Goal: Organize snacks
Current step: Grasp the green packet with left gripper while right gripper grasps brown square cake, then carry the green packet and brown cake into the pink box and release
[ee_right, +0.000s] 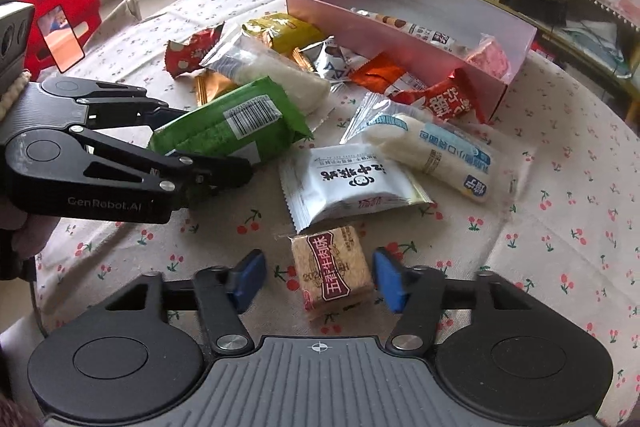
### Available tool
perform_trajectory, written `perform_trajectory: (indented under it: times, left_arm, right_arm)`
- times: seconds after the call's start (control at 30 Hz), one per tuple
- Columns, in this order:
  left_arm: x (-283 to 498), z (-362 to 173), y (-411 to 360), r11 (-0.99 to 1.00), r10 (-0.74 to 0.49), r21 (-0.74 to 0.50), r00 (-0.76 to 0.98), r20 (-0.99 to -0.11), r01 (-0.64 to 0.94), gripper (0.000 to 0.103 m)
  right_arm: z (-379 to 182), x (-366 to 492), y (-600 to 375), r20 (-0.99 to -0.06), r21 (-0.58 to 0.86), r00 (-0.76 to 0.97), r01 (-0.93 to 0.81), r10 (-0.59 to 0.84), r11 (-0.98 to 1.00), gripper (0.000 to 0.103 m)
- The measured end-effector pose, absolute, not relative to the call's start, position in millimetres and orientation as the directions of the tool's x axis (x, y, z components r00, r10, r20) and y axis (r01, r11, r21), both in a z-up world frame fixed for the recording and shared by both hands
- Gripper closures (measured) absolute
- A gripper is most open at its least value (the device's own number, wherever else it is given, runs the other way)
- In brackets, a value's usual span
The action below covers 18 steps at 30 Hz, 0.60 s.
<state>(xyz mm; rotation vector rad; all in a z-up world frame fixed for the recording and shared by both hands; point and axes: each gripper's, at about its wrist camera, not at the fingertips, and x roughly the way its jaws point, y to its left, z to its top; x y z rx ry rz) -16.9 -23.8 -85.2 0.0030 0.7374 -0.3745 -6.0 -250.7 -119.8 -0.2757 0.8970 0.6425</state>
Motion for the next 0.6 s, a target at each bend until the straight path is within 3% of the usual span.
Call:
perform_trajectory:
  times: [0.03, 0.07, 0.37, 0.6]
  left_arm:
    - [-16.7, -84.9, -22.9, 0.933, -0.335, -0.136, 0.675, -0.657, 0.332, 0.056]
    - [-16.9, -84.5, -22.4, 0.933, -0.338, -0.14, 0.672, -0.659, 0.331, 0.057]
    - [-17.0, -75.9, -21.5, 0.929, -0.353, -0.167, 0.649, -0.675, 0.331, 0.059]
    - [-17.7, -53.6, -21.8, 0.921, -0.376, -0.179, 0.671, -0.638, 0.346, 0.059]
  right_arm:
    - [-118.9, -5.5, -250.3, -0.796, 0.037, 0.456, -0.62, 0.398, 0.784, 0.067]
    - [-117.6, -4.6, -249.9, -0.799, 0.038, 0.455, -0.616, 0.394, 0.787, 0.07]
    - [-105.2, -7.2, -249.8, -0.814, 0.05, 0.442, -0.591, 0.375, 0.805, 0.07]
    - [-81.2, -6.9, -259.2, -0.784, 0.111, 0.467, -0.543, 0.409, 0.832, 0.07]
